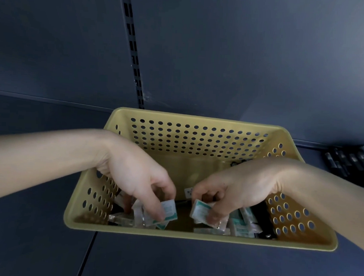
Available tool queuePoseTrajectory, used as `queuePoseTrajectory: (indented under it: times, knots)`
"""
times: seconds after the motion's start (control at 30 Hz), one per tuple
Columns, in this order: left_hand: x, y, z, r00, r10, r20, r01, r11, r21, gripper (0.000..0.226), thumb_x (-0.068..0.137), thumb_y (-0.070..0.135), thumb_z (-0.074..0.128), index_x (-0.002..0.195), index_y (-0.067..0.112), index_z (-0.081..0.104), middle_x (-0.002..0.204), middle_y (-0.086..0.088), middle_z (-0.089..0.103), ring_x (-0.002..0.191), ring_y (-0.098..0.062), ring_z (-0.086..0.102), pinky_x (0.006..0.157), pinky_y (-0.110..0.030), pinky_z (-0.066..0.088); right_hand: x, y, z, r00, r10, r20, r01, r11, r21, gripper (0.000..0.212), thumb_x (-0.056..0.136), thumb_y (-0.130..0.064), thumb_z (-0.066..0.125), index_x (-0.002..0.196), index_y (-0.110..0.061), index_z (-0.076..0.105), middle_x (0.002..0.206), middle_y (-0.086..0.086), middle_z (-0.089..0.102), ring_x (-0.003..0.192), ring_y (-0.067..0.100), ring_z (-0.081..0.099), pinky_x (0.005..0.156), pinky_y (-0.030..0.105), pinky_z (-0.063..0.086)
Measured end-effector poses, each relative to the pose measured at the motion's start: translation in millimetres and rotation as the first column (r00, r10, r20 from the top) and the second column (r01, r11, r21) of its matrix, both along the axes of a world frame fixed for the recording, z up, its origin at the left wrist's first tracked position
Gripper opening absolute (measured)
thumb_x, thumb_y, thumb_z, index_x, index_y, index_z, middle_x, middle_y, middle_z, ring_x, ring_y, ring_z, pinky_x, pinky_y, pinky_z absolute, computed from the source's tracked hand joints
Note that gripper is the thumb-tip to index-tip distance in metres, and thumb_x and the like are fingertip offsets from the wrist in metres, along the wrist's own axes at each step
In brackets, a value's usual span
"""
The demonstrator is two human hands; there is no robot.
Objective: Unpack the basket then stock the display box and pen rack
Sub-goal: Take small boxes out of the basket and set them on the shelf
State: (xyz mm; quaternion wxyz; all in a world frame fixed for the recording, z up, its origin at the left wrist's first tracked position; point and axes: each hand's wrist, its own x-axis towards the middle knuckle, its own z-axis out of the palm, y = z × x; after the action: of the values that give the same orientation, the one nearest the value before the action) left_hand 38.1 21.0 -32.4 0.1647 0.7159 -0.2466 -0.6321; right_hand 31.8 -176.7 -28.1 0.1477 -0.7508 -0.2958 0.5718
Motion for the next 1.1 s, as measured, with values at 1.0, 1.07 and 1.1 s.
queuePoseTrajectory:
  times: [1.0, 1.07, 1.1]
  knots:
    - [-4.3, -12.4, 2.7, 0.400, 0.881, -0.251, -0.872, 0.282, -0.401, 0.025, 0.088, 0.012, 0.059, 0.112, 0.006, 0.062, 0.099, -0.010, 0.074, 0.095, -0.019, 0.070, 0.084, -0.035, 0.057, 8.3, -17.9, 13.0, 0.648, -0.697, -0.306, 0.759, 0.561, 0.330, 0.030, 0.088, -0.009, 0.056, 0.118, -0.002, 0.055, 0.111, 0.011, 0.068, 0.098, 0.018, 0.067, 0.084, 0.035, 0.056]
    - [-7.9, -18.1, 2.5, 0.295, 0.892, -0.342, -0.905, 0.147, -0.400, 0.027, 0.085, 0.008, 0.061, 0.111, 0.004, 0.062, 0.099, -0.012, 0.073, 0.094, -0.022, 0.071, 0.082, -0.036, 0.058, 7.7, -15.8, 14.6, 0.596, -0.698, -0.396, 0.802, 0.498, 0.331, 0.038, 0.084, -0.010, 0.057, 0.121, -0.001, 0.052, 0.114, 0.015, 0.067, 0.102, 0.024, 0.066, 0.085, 0.038, 0.055]
    - [-9.4, -20.6, 1.7, 0.245, 0.894, -0.376, -0.913, 0.082, -0.399, 0.027, 0.083, 0.007, 0.062, 0.110, 0.004, 0.063, 0.098, -0.012, 0.074, 0.092, -0.023, 0.071, 0.080, -0.036, 0.058, 7.3, -14.7, 14.9, 0.576, -0.699, -0.423, 0.817, 0.473, 0.331, 0.039, 0.085, -0.009, 0.056, 0.122, -0.001, 0.051, 0.114, 0.016, 0.066, 0.103, 0.026, 0.066, 0.086, 0.040, 0.055]
